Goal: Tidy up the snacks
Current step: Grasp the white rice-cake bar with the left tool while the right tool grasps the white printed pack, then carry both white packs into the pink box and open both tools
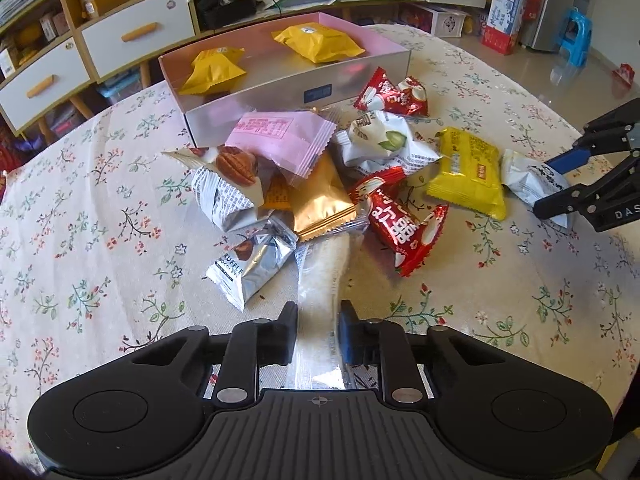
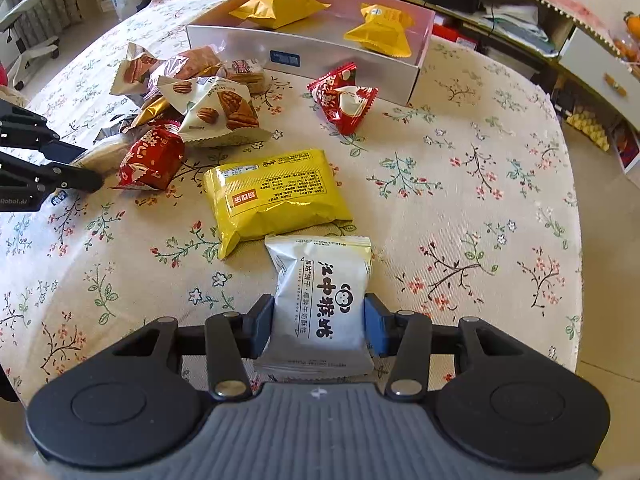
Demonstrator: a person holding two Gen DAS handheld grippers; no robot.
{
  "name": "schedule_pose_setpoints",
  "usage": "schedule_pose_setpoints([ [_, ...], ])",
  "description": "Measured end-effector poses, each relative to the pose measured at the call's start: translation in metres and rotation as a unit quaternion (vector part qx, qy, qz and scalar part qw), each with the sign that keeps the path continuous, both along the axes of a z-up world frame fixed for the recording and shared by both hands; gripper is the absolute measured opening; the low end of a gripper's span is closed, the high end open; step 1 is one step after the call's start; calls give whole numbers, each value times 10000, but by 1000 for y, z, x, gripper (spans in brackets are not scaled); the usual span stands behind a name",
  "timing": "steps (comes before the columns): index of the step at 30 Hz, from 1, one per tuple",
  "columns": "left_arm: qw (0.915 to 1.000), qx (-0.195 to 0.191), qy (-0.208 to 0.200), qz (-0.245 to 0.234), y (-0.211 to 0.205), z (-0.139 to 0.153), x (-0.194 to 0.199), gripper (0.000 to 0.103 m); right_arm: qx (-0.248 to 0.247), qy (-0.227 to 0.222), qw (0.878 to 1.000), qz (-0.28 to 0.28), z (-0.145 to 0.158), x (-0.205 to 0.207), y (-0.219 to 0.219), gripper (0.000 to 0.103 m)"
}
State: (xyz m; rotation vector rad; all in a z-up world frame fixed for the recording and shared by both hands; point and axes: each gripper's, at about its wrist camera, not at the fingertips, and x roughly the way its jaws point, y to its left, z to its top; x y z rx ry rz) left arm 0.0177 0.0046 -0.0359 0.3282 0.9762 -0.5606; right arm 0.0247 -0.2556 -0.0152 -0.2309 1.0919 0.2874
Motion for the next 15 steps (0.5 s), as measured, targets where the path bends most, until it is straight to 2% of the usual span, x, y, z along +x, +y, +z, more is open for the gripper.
schedule_pose_setpoints([
  [8,9999,-34,-13,-109,-1,12,-6,16,108,-231,9997,-55,13,2,-2,44],
  [15,9995,-271,-156,-59,2,31,-10,16,276,-419,9987,-103,25,7,-3,44],
])
